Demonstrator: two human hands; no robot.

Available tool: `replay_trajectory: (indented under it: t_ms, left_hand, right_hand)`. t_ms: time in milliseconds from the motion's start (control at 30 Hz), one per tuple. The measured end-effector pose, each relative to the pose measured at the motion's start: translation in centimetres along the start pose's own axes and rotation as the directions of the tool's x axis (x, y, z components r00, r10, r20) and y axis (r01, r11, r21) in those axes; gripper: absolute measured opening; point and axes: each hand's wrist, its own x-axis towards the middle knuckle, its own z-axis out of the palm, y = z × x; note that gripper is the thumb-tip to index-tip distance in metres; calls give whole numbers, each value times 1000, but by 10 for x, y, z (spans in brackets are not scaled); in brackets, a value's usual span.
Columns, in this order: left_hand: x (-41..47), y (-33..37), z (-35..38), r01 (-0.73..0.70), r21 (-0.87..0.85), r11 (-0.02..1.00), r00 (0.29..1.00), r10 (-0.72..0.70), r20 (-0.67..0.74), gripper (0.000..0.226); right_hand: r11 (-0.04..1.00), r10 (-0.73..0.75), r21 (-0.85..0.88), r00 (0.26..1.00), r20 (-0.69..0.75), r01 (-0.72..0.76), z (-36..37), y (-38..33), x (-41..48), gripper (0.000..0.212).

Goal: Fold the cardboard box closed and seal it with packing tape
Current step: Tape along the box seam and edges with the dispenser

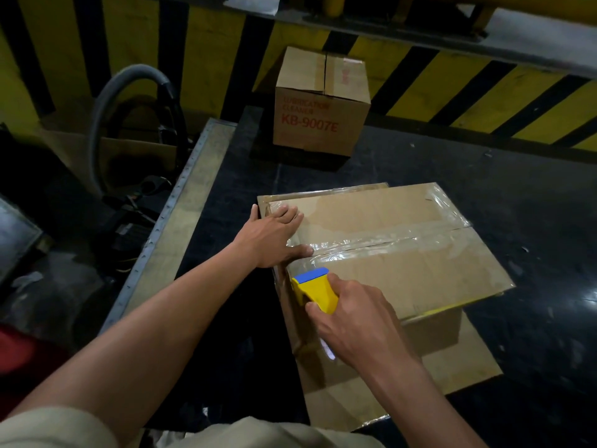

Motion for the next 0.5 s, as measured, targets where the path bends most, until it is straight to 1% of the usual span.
replay_trajectory:
  t_ms: [167, 233, 300, 367, 433, 500]
  left_hand:
    - [-2, 3, 3, 12, -9, 1000, 1000, -12, 9, 98]
    - [-9, 9, 6, 12, 8, 1000, 998, -12, -63, 95]
    - [-21, 18, 13, -13, 21, 1000, 991, 16, -134, 88]
    - [-31, 24, 22, -38, -23, 999, 994, 36, -105, 84]
    - [-36, 22, 28, -35, -83, 996, 998, 31, -49, 86]
    - [-34, 17, 26, -35, -103, 994, 999, 33, -26, 92]
  right_hand:
    - [999, 21, -34, 1000, -1, -21, 10, 0, -7, 41]
    - [998, 38, -48, 999, -24, -39, 12, 1, -6, 43]
    - [998, 31, -54, 999, -42, -34, 14, 3, -4, 44]
    - [998, 22, -62, 999, -47, -25, 16, 3, -3, 43]
    - [998, 24, -64, 999, -41, -26, 15, 2, -3, 41]
    - [999, 16, -49, 999, -33, -18, 14, 3, -3, 41]
